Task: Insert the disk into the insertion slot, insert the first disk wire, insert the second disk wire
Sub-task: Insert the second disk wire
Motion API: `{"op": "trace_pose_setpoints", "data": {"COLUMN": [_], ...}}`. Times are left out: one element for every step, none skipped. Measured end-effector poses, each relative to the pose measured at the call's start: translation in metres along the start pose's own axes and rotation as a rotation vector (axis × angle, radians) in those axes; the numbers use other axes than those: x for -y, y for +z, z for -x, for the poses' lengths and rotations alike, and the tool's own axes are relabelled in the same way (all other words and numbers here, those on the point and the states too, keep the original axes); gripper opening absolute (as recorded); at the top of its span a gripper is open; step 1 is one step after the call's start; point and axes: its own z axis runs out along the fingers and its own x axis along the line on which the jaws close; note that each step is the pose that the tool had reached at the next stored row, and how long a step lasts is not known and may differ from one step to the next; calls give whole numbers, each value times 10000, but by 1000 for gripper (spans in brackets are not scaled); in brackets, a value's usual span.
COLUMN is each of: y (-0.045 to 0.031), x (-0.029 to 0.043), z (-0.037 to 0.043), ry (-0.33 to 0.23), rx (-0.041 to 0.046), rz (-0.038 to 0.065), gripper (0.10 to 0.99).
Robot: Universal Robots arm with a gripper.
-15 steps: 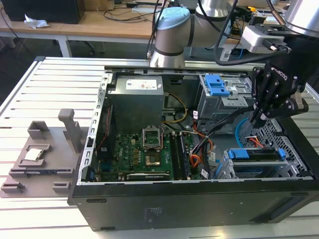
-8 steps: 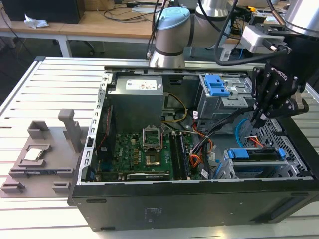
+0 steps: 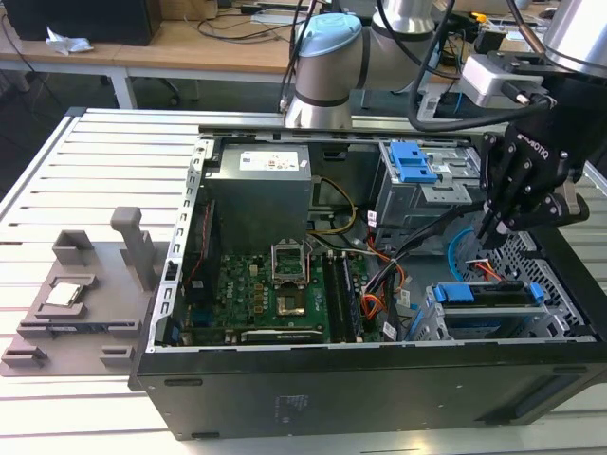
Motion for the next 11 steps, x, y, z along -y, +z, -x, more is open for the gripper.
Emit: {"op": "trace_pose_setpoints", "data": {"y": [2, 4, 6, 12, 19, 22, 25, 33, 43, 51, 57], "x": [0, 0, 0, 0, 0, 0, 0, 0, 0, 1, 1], "z": [-3, -5, -7, -13, -20, -22, -24, -25, -24, -24, -27], "ry": [0, 0, 0, 0, 0, 0, 0, 0, 0, 0, 0], "rx": [0, 0, 0, 0, 0, 1, -1, -2, 0, 0, 1], "rz": [0, 0, 0, 0, -1, 0, 0, 0, 0, 0, 0], "gripper": [161, 161, 161, 161, 161, 161, 161, 161, 161, 161, 161]}}
